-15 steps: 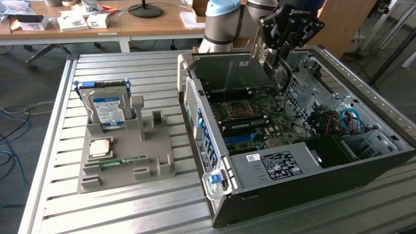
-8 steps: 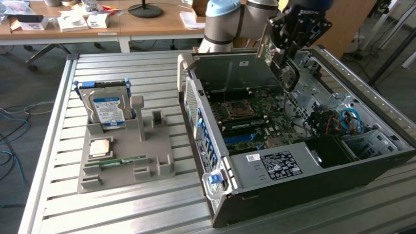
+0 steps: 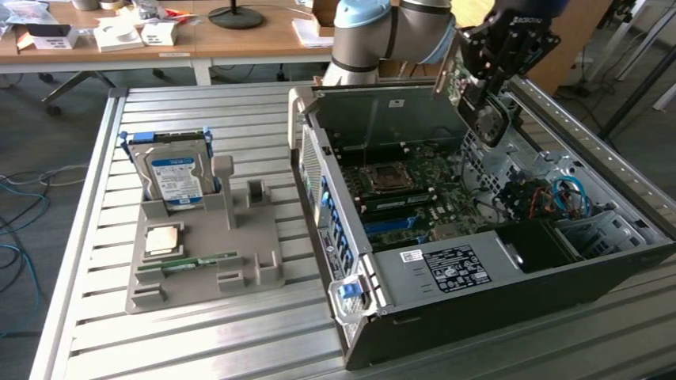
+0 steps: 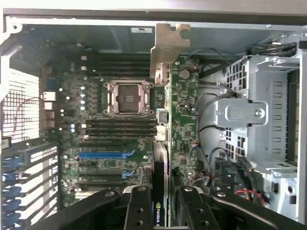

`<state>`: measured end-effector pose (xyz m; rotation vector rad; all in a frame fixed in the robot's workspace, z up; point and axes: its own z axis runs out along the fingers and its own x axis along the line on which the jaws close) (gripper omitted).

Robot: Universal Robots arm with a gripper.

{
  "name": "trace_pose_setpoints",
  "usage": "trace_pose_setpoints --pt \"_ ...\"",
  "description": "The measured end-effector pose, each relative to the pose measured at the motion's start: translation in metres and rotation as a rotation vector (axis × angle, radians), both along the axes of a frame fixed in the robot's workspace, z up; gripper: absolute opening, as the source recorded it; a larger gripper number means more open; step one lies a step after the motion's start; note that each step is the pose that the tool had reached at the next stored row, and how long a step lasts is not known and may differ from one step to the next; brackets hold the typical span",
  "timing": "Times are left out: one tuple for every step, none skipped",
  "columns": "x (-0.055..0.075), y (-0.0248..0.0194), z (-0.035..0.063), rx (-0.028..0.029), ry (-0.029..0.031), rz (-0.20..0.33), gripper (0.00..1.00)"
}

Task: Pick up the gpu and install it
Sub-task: 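Pick up the gpu and move the gpu toward the slot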

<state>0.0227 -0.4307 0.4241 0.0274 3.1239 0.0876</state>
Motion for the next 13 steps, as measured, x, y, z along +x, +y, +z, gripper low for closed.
trace_pose_setpoints --pt "0.0021 0.0 0.0 0.0 -0.0001 0.0 0.26" --pt "0.0024 0.0 0.0 0.0001 0.0001 0.0 0.26" --pt "0.0024 0.0 0.0 0.0001 0.0001 0.0 0.26" --pt "0.0024 0.0 0.0 0.0001 0.0001 0.0 0.26" --pt "0.0024 0.0 0.0 0.0 0.0001 0.0 0.26" --pt "0.0024 0.0 -0.0002 -0.0001 0.0002 0.0 0.26" --pt "0.0024 0.0 -0.0004 0.0 0.0001 0.0 0.26" --pt "0.0024 0.0 -0.0004 -0.0001 0.0002 0.0 0.26" --pt "0.0024 -0.0001 -0.0004 -0.0002 0.0002 0.0 0.26" --pt "0.0024 0.0 -0.0005 0.0 0.0001 0.0 0.26" --pt "0.0024 0.0 -0.0005 0.0 0.0001 0.0 0.26" --pt "0.0024 0.0 -0.0006 0.0 0.0001 0.0 0.26" --pt "0.0024 0.0 -0.0012 0.0004 0.0 0.0 0.26"
